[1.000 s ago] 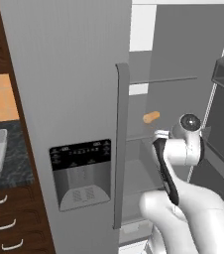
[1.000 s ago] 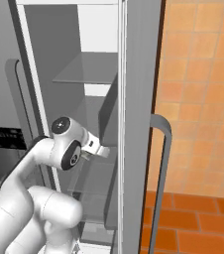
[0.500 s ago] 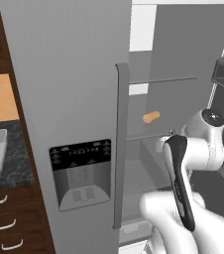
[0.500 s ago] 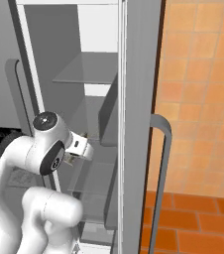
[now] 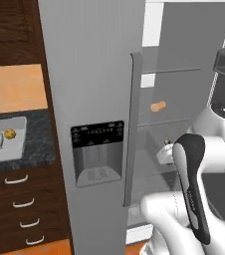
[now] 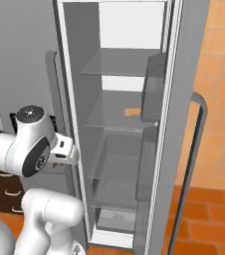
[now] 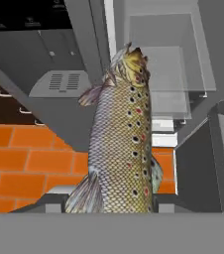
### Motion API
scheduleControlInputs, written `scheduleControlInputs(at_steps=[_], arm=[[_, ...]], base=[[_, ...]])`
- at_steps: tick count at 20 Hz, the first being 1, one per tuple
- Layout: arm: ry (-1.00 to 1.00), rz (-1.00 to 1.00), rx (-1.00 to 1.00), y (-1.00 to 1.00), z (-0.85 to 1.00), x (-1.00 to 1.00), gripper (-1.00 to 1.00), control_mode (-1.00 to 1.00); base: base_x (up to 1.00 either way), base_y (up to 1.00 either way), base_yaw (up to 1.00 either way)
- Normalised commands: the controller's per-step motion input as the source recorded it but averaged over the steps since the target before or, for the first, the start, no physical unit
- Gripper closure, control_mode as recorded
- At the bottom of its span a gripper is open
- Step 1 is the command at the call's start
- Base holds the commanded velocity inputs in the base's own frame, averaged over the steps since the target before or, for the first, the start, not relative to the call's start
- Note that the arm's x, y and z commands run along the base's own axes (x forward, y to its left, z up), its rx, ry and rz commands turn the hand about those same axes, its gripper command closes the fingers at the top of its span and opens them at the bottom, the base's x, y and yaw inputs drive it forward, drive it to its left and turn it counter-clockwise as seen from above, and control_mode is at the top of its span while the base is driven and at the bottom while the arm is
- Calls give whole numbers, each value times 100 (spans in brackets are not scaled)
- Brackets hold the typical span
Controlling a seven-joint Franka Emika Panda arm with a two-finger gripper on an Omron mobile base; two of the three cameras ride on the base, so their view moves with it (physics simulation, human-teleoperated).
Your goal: Place one squash and one fish in each tupperware on the nearby counter, to pack two identical lunches.
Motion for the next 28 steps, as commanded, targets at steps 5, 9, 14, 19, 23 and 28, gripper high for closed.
scheduleControlInputs(at_steps=[5, 9, 14, 19, 23, 28], arm=[[0, 0, 0, 0, 0, 0, 100, 100], [0, 0, 0, 0, 0, 0, 100, 100], [0, 0, 0, 0, 0, 0, 100, 100], [0, 0, 0, 0, 0, 0, 100, 100], [0, 0, 0, 0, 0, 0, 100, 100], [0, 0, 0, 0, 0, 0, 100, 100]], base=[[-62, 100, 6], [1, 100, 5], [19, 100, 0], [12, 100, 0], [27, 100, -2], [36, 100, -5]])
